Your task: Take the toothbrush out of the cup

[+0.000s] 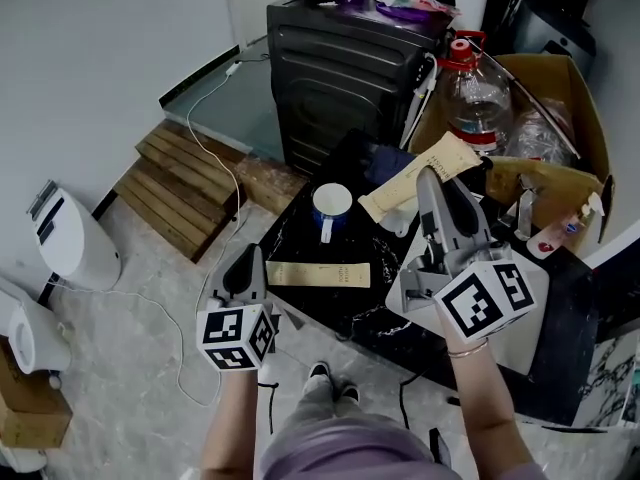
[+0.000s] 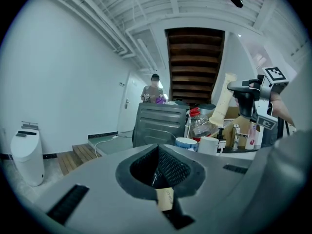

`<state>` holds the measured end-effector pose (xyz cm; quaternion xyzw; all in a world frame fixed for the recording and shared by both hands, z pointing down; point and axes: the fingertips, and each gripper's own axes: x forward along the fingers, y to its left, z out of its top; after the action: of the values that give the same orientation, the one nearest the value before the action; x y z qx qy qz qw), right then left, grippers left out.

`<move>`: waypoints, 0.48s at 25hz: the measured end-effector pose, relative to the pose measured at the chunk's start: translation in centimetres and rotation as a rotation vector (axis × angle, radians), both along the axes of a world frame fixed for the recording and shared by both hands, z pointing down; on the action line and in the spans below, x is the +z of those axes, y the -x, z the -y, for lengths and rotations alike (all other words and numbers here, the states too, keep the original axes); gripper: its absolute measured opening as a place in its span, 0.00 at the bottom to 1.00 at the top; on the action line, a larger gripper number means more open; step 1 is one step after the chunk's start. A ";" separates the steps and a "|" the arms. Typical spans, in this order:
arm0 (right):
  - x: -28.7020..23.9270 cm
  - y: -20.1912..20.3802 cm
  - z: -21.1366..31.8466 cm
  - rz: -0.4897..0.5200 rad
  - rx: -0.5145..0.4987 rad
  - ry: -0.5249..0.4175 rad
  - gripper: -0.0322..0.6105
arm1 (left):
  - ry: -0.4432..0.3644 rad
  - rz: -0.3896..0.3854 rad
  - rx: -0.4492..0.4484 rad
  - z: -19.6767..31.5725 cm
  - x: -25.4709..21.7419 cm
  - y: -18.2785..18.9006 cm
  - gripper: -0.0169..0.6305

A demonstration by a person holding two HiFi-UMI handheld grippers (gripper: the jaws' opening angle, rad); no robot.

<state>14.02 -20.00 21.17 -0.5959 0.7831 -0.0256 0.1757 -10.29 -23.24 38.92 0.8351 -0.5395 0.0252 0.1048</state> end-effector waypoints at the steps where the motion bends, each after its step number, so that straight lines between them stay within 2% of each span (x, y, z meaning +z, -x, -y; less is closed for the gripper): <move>1: 0.2 -0.3 -0.6 -0.005 0.006 0.003 0.13 | 0.002 0.002 0.000 -0.3 0.1 -0.1 0.03; 7: 2.4 -2.0 -2.7 -0.030 0.036 0.051 0.13 | 0.016 0.008 0.005 -1.9 0.8 -1.1 0.03; 12: 4.4 -2.2 -3.6 -0.091 0.053 0.093 0.13 | 0.032 0.005 0.010 -2.9 1.4 -1.7 0.03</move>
<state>16.25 -16.37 25.58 -0.6246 0.7722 -0.0300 0.1126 -8.57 -20.32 40.35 0.8359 -0.5351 0.0363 0.1165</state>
